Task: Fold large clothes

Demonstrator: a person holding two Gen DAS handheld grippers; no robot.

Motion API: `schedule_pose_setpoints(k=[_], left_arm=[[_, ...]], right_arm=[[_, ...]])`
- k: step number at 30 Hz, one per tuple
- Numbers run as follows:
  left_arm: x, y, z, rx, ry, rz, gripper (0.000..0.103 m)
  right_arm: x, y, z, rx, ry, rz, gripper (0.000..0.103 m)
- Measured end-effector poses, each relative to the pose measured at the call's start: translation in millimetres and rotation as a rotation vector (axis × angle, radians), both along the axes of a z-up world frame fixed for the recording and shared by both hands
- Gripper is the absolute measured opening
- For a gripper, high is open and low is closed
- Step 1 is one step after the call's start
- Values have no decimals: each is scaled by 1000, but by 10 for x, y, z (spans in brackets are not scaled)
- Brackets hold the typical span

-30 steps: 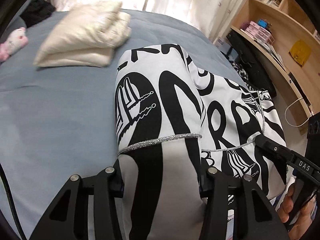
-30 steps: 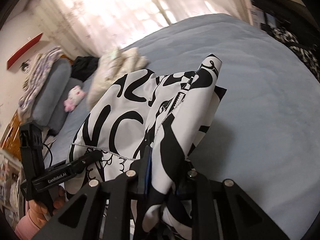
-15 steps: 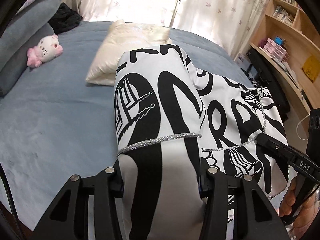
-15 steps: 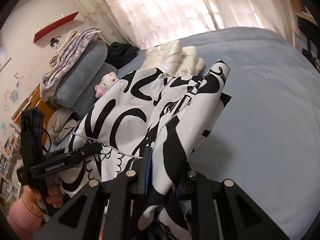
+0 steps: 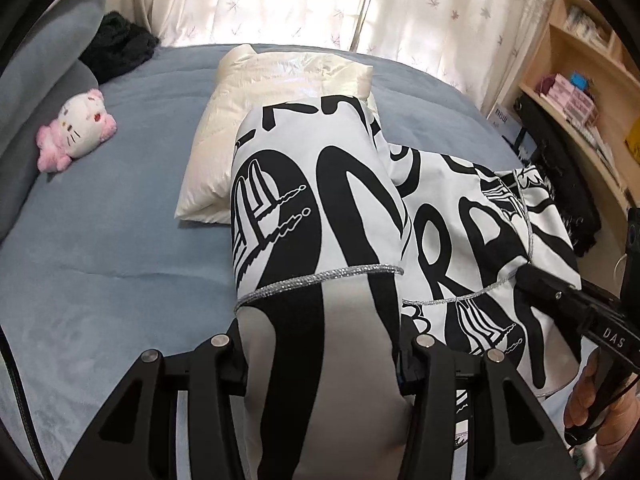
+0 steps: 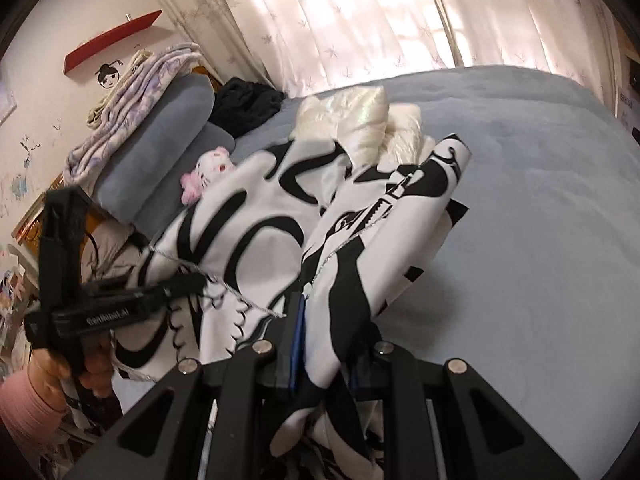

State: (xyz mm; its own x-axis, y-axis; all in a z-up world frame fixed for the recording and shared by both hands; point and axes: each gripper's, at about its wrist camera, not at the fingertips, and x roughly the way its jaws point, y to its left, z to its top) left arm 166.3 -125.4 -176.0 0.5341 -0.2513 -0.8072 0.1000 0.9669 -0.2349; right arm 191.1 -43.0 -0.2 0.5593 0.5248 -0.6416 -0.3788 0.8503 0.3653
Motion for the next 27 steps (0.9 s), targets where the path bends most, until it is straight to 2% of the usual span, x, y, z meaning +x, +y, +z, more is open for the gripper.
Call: schedule_pose_setpoints(k=[3,8,10,11,12,15,17,20,24,27], left_arm=[[95,133,94,-35,-9,15,46],[17,230,388,-73,-21,31,47],[-45,266,523,-65,-23,40,47],[-81,269,582,-57,-23,43,47],[-93,273,642,-49,-30,37,47],[-135,200,770,-42,-67,11,46],[-76,131,723,-44,-60,-11,46],[-6,10,403,62,-58,-23,47],[16,189,-27,121,-46,39,47],[21,490,-255,84,-35,76,47]], right_arm=[[119,104,199,-6,-39,19,17],[148,142,592,28,-99,38,17],[59,130,758,38,-138,51,14],[13,119,845,49,-164,58,6],[-24,118,942,75,-186,83,3],[-105,182,1216,93,-276,122,3],[-88,321,1279,47,-309,140,3],[102,358,1035,27,-232,126,3],[348,222,384,29,-55,89,3],[505,129,-237,87,99,72,5]])
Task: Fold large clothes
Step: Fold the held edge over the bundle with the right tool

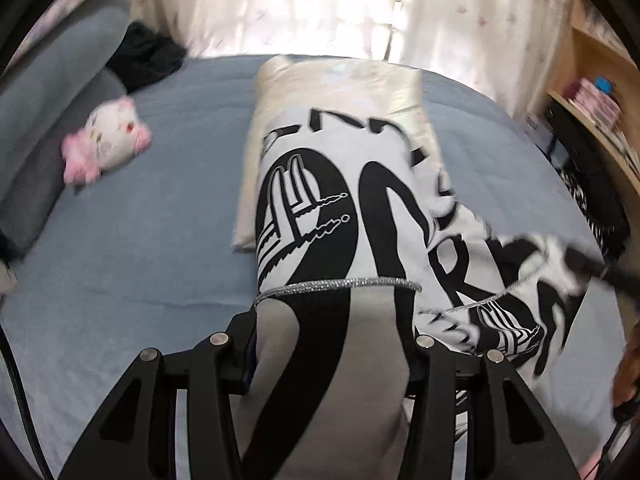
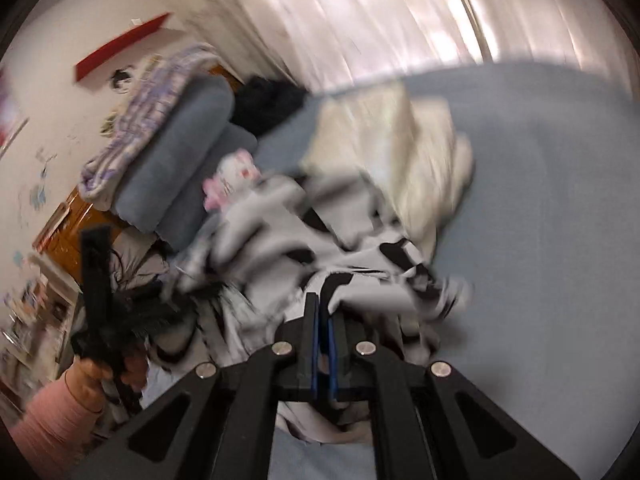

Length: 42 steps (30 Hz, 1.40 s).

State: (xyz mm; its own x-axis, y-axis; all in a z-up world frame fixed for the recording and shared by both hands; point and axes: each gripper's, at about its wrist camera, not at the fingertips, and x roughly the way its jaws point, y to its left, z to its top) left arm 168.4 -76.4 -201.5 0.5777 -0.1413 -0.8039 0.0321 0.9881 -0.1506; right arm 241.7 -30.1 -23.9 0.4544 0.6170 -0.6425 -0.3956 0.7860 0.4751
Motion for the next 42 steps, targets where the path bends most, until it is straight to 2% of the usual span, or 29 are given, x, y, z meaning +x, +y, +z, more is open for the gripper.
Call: schedule_pose_setpoints(k=[4,6,8,9,15,17,20,22,25,27,28,29,31,35,38,40,42], left_arm=[[-34,243,-321,-8,36,-4,50],[-46,372,-497,-28,53,-3,52],[-83,477,-606,-76,55,-2,56],[-97,529,-631,-97,48,-3,59],[-138,692,-756,-187,57,-16,72],[-72,778,-824,-208,77,4,80],[-56,845,-911,-256,96,29,85],[-28,912,-988,-298,111,47,85],[-30,918,-1046,-324,116,70,83],[-77,875,-1021,-306,104,86,70],[-115,842,-999,-306,103,88,66],[-161,812,-959,-303,102,91,60],[-257,741,-874,-305,105,91,56],[-511,439,-712,-334,141,44,50],[-732,80,-727,-391,190,-4,50],[-843,-143,-880,-410,231,-27,50],[-955,-326,-1010,-358,220,-45,55]], right_arm=[[27,93,-515,33,133,18,10],[16,135,-668,53,168,27,25],[20,88,-785,87,207,-12,65],[15,49,-834,103,225,-36,72],[-186,-241,-1217,280,353,-87,80],[-212,-246,-1343,314,385,-101,90],[-156,-147,-1592,400,428,-103,94],[-97,19,-1725,435,436,-83,94],[-8,272,-1799,489,382,-50,93],[-1,374,-1740,521,347,-30,72],[-14,378,-1700,538,335,-19,46],[-40,350,-1622,524,312,-14,26],[-122,262,-1432,459,275,6,17],[-363,-68,-962,371,199,24,14],[-554,-411,-610,280,144,-7,13],[-630,-622,-538,206,164,-31,14],[-692,-761,-701,144,249,-66,15]])
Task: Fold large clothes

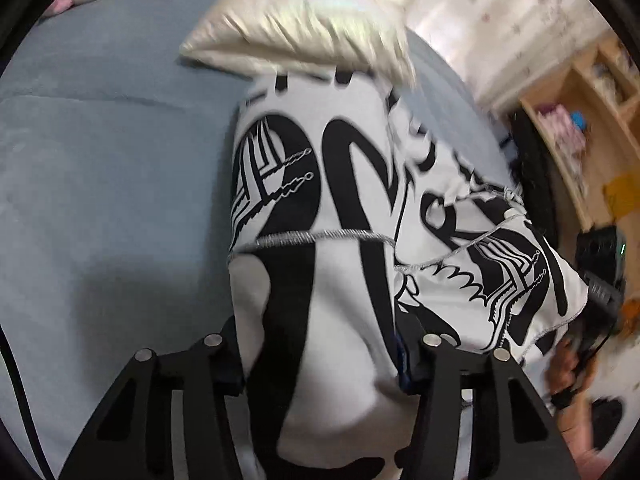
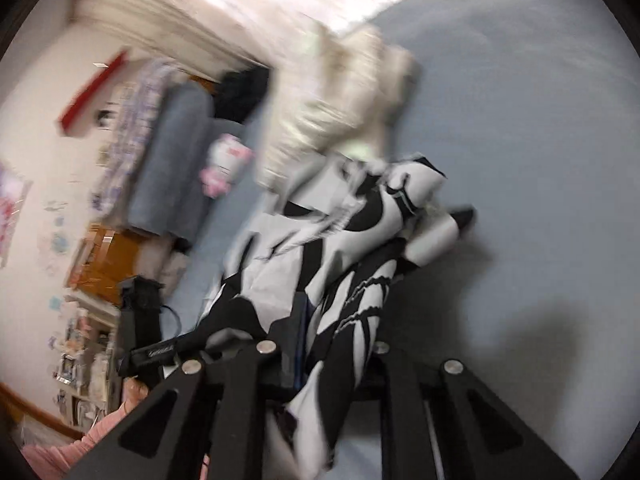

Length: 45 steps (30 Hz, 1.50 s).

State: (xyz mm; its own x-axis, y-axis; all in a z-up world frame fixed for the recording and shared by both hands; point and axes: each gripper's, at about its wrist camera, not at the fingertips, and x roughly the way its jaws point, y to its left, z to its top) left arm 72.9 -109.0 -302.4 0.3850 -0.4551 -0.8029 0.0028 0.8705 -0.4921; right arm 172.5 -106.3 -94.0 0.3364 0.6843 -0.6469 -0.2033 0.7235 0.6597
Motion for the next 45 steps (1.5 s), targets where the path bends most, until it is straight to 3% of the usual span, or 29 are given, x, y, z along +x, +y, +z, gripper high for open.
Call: schedule_pose_setpoints(k=[2,4,6,8,11,17,19,21,23,25,28,31,32,35,41,42,45], left_arm=[[-121,-79,-34,46,-44,15,58],[-192,-64,21,37,-53,30,60],[-276,2,105,39,-61,48,64],[-406,107,213,55,-89,59,66],[-554,102,415,60,-131,57,68],[-1050,-135,524,115,-150,-43,67],[-1205,-232,507,133,-156,-67,58],[-1321,-329,437,140,-162,-117,35],[-1374,-417,349,168,-156,-166,18],[-1362,-506,237,169,-145,-201,13],[-1286,-623,93,172,-130,-218,13],[-1144,-649,7,219,-145,-172,13],[-1100,-634,7,229,-153,-149,13],[-938,-506,78,206,-180,-73,13],[-975,-153,352,193,-298,74,13],[-985,-101,340,183,-293,83,13],[-1001,-47,110,200,-220,42,13]], right_arm=[[-102,-138,-270,-41,132,-27,27],[-255,-315,-388,-15,187,-81,37],[-445,-511,-379,99,179,-126,44],[-602,-593,-281,149,146,-155,70],[-762,-548,-112,148,82,-145,76],[-837,-208,-87,0,53,-64,76],[-950,-181,-19,-91,-20,-63,76],[-1005,-98,47,-119,-95,-38,76],[-1042,21,131,-160,-165,17,76],[-1004,128,109,-223,-182,54,76],[-868,253,-80,-305,-144,114,60],[-833,326,-218,-373,-149,151,44],[-846,369,-223,-390,-163,179,25],[-928,450,-77,-367,-188,217,17],[-1025,378,276,-86,-196,178,15],[-1020,400,235,-75,-194,177,15],[-990,349,-235,-58,-64,146,16]])
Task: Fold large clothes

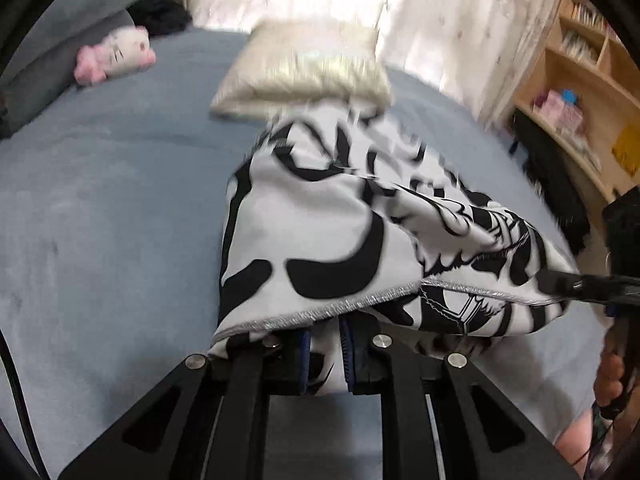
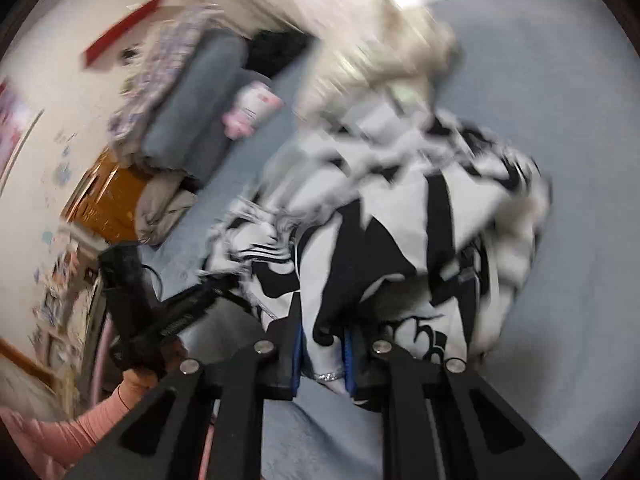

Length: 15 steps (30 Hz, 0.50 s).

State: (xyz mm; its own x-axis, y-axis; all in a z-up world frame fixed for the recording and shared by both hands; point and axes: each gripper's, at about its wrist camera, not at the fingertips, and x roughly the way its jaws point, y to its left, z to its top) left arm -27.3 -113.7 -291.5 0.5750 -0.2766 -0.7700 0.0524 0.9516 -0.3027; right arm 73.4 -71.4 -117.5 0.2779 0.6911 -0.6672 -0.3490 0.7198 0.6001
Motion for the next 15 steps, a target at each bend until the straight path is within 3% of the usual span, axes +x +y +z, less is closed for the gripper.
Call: schedule_pose_setpoints(k=[2,3,5,7,9,10,11,12,15], left_arm=[[-68,35,-136,31,32,-12,8],[-91,62,-148,16,41,-18,8],[-119,112,-88,-19,48,-29,8],[-129,128,1,-13,67,-74,15],[-206,90,153,27,71,-168,24],[-242,76,226,35,62,-197,25],[-311,35,318,46,44,-232,25],[-369,35,434,53,22,-272,26],[-381,80,646,65,-48,-274,31]], right_arm=[[-40,-87,-454,-64,58,-35,16],[-75,-167,-634,-24,94,-49,15],[-142,-268,-695,58,122,-79,17],[-184,-290,-590,58,114,-79,22],[-192,-331,-412,55,127,-62,33],[-198,-364,-344,72,125,-61,44],[-181,-430,-233,95,107,-74,53],[-170,-495,-148,102,89,-90,55],[-21,-627,30,59,27,-185,66]])
